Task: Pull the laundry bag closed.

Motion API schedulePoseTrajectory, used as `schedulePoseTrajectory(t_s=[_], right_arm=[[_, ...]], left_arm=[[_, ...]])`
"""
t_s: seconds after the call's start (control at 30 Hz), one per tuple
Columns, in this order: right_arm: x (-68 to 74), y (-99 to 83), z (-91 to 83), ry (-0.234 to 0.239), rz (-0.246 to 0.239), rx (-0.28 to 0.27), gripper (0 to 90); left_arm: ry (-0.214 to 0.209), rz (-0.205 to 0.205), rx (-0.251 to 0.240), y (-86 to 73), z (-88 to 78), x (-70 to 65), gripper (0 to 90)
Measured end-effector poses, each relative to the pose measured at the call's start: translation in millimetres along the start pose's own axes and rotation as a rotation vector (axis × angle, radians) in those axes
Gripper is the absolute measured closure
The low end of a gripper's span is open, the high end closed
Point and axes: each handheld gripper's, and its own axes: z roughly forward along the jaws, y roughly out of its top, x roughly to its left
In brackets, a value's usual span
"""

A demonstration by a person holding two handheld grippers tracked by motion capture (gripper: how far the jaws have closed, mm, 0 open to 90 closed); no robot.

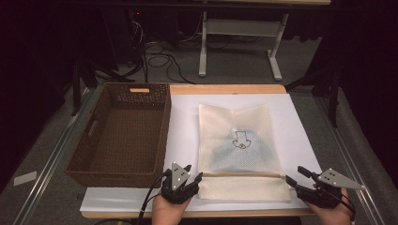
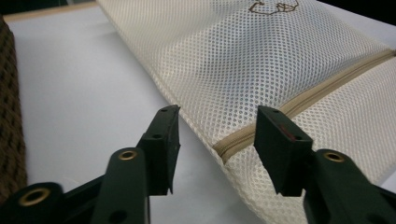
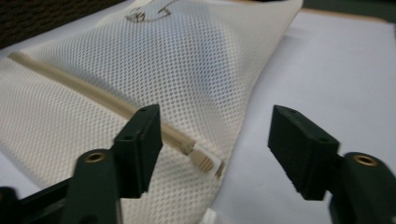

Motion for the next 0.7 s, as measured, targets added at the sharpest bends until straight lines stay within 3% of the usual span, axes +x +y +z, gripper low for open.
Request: schedulePoseTrajectory(t_s=[0.03,0.1,0.2,0.27,0.33,0.4,0.53,0.7], right_arm=[[-0.3,0.3,-1.0,-0.009,-0.001,-0.012,32.7],[-1.4,0.5,-2.5,-0.031,-0.013,-0.021,28.7],[-2.9,1.1,-3.8,-0.05,-0.004,-0.033,19.5],[-3.0,3.3,-5.1,-0.074,-0.005,-0.055,12.1],[-1.2,5.5,-6.9,-0.1,-0.004,-0.078,4.3],[0.5,7.2,-7.2,-0.119,-0.007,-0.086,1.3],[1.9,7.1,-7.0,-0.118,-0.013,-0.083,0.8],[2.8,6.8,-7.0,-0.117,-0.004,-0.082,0.7]], left_arm=[[0.006,0.025,-0.002,0.0,-1.6,0.1,48.2],[0.004,0.033,-0.009,-0.7,-4.6,1.9,43.2],[0.001,0.005,-0.018,-3.6,-8.1,4.4,35.0],[0.001,-0.024,-0.015,-4.6,-7.8,5.6,24.6],[0.041,-0.031,0.006,-4.0,-4.9,4.8,14.2],[0.07,-0.026,0.025,-2.6,-2.3,2.7,13.0],[0.036,-0.03,-0.022,0.6,-7.1,0.8,9.9],[0.037,-0.044,-0.047,1.9,-12.4,4.0,11.6]])
